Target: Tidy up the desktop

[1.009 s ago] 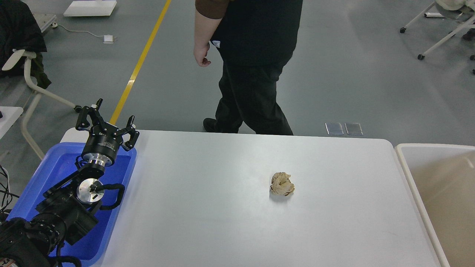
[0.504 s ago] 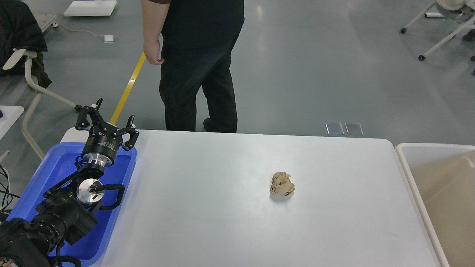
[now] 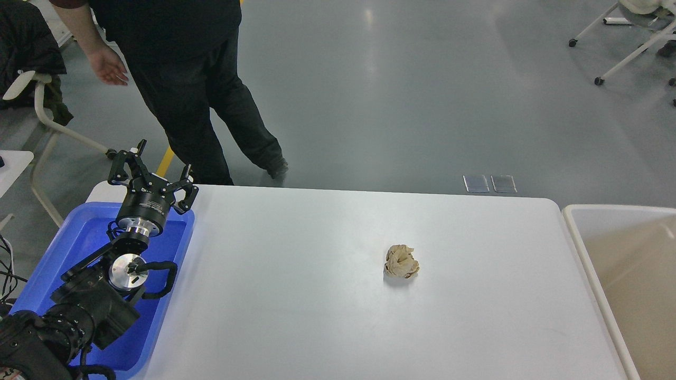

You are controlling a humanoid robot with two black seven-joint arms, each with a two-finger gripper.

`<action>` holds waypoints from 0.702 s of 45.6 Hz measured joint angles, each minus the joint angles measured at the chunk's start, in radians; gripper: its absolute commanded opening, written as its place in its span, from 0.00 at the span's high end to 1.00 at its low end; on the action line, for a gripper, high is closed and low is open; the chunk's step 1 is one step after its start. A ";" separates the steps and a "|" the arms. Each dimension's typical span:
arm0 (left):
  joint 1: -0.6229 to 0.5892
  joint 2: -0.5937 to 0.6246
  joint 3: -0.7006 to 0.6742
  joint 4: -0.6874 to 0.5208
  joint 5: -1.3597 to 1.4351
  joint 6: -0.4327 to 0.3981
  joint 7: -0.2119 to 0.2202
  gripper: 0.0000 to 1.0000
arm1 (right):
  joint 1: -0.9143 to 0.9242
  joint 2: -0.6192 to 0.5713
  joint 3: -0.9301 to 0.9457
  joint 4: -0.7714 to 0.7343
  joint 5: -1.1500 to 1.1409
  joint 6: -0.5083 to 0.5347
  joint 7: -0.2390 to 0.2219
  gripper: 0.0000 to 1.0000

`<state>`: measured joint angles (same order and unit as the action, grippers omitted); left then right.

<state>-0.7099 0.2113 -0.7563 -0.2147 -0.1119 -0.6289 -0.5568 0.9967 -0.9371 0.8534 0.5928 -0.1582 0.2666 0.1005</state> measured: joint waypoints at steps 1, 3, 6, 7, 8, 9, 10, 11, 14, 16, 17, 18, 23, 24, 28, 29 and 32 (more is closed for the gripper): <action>0.000 0.000 0.000 0.000 0.000 0.000 0.000 0.00 | -0.015 0.004 0.014 0.013 0.000 0.001 0.008 0.00; 0.000 0.000 0.000 0.000 0.000 0.000 0.000 0.00 | -0.053 0.017 0.048 0.045 0.000 0.003 0.028 0.00; 0.000 0.000 0.000 0.000 0.000 0.000 0.000 0.00 | -0.107 0.043 0.092 0.084 0.000 0.006 0.060 0.00; 0.000 0.000 0.000 0.000 0.000 0.000 0.000 0.00 | -0.122 0.052 0.104 0.092 0.000 0.006 0.068 0.00; 0.000 0.000 0.000 0.000 0.000 0.000 0.000 0.00 | -0.138 0.062 0.114 0.100 0.000 0.007 0.075 0.00; 0.000 0.000 0.000 0.000 0.000 0.000 0.000 0.00 | -0.155 0.074 0.126 0.108 0.000 0.007 0.083 0.00; 0.000 0.000 0.000 0.000 0.000 0.000 0.000 0.00 | -0.178 0.092 0.141 0.118 -0.001 0.008 0.092 0.00; 0.000 0.000 0.000 0.000 0.000 0.000 0.000 0.00 | -0.193 0.103 0.149 0.124 -0.001 0.008 0.097 0.00; 0.000 0.000 0.000 0.000 0.000 0.000 0.000 0.00 | -0.265 0.163 0.179 0.143 -0.004 0.009 0.115 0.00; 0.000 0.000 0.000 0.000 0.000 0.000 0.000 0.00 | -0.278 0.175 0.185 0.146 -0.005 0.010 0.120 0.00; 0.000 0.000 0.000 0.000 0.000 0.000 0.000 0.00 | -0.293 0.188 0.192 0.149 -0.006 0.010 0.123 0.00; 0.000 0.000 0.000 0.000 0.000 0.000 0.000 0.00 | -0.317 0.212 0.198 0.153 -0.006 0.010 0.127 0.00; 0.000 0.000 0.000 0.000 0.000 0.000 0.000 0.00 | -0.390 0.287 0.218 0.163 -0.009 0.012 0.137 0.00; 0.000 0.000 0.000 0.000 0.000 0.000 0.000 0.00 | -0.402 0.301 0.219 0.164 -0.010 0.012 0.137 0.00; 0.001 0.000 0.000 0.000 0.000 0.000 0.000 0.00 | -0.447 0.349 0.230 0.168 -0.012 0.013 0.143 0.00; 0.000 0.000 0.000 0.000 0.000 0.000 0.000 0.00 | -0.459 0.362 0.233 0.170 -0.012 0.013 0.145 0.00; 0.001 0.000 0.000 0.000 0.000 0.000 0.000 0.00 | -0.482 0.389 0.237 0.170 -0.013 0.013 0.146 0.00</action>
<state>-0.7094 0.2114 -0.7562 -0.2148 -0.1119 -0.6289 -0.5567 0.5149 -0.5484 1.0906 0.7633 -0.1714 0.2794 0.2469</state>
